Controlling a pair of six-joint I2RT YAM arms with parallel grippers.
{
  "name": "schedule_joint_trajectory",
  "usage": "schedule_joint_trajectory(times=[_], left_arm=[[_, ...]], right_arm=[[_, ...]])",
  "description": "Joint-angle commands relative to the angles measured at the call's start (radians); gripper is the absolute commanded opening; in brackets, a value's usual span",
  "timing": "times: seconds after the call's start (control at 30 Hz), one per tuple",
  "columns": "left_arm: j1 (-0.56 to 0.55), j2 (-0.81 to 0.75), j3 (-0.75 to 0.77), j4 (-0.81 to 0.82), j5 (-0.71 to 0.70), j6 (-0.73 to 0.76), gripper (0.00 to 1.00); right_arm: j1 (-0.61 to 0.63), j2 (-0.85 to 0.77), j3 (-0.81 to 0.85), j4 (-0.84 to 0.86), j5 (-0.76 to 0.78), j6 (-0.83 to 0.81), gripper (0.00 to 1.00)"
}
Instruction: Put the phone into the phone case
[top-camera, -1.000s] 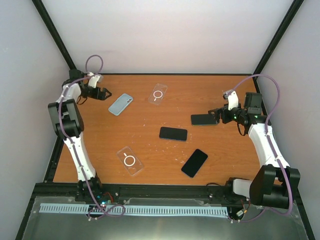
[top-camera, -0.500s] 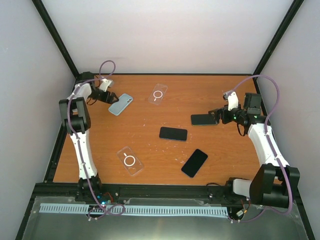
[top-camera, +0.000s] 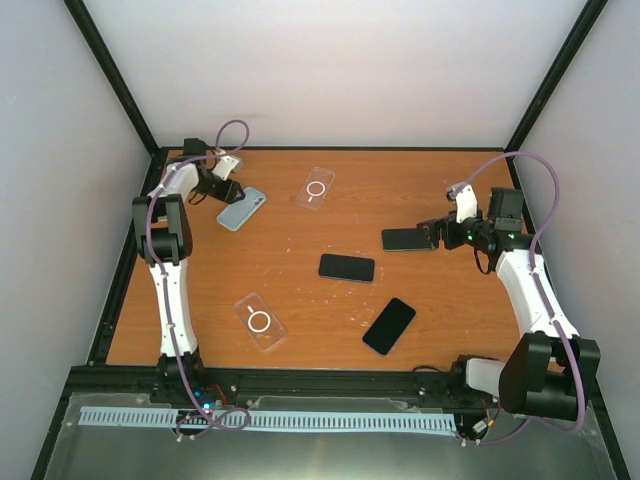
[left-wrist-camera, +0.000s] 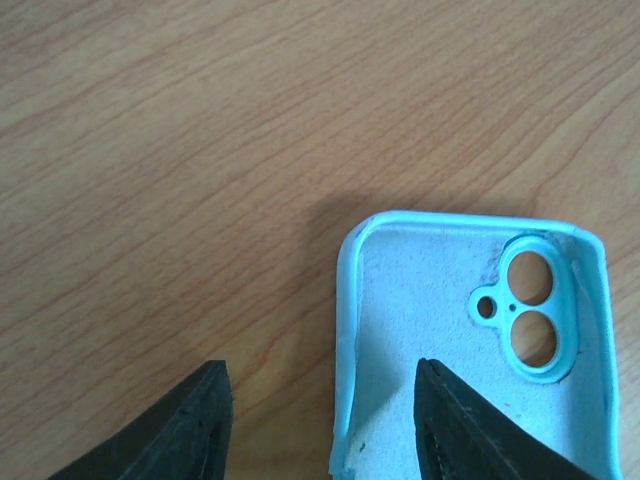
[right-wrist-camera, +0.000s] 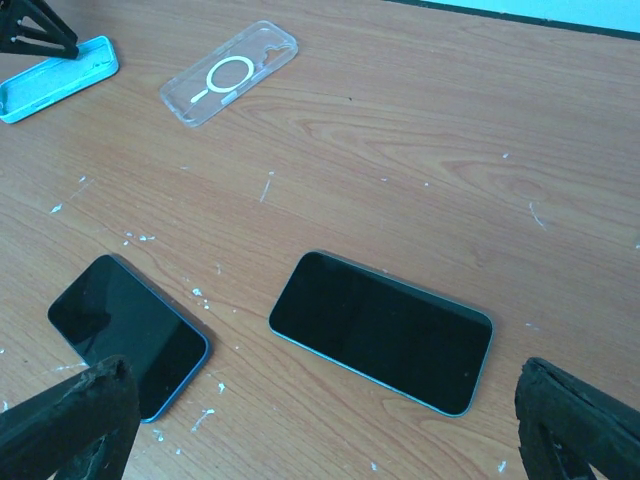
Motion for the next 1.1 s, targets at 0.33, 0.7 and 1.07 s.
schedule_joint_trajectory(times=[0.33, 0.7, 1.07], left_arm=[[-0.009, -0.159, -0.224, 0.099, -0.092, -0.196, 0.01], [-0.063, -0.427, -0.58, 0.326, -0.21, -0.501, 0.01], [-0.256, -0.616, -0.801, 0.388, -0.378, -0.812, 0.01]], right_arm=[[0.002, -0.068, -0.069, 0.081, -0.01, 0.033, 1.0], [0.001, -0.078, -0.092, 0.101, -0.022, 0.027, 1.0], [0.001, -0.075, -0.114, 0.111, -0.029, 0.018, 1.0]])
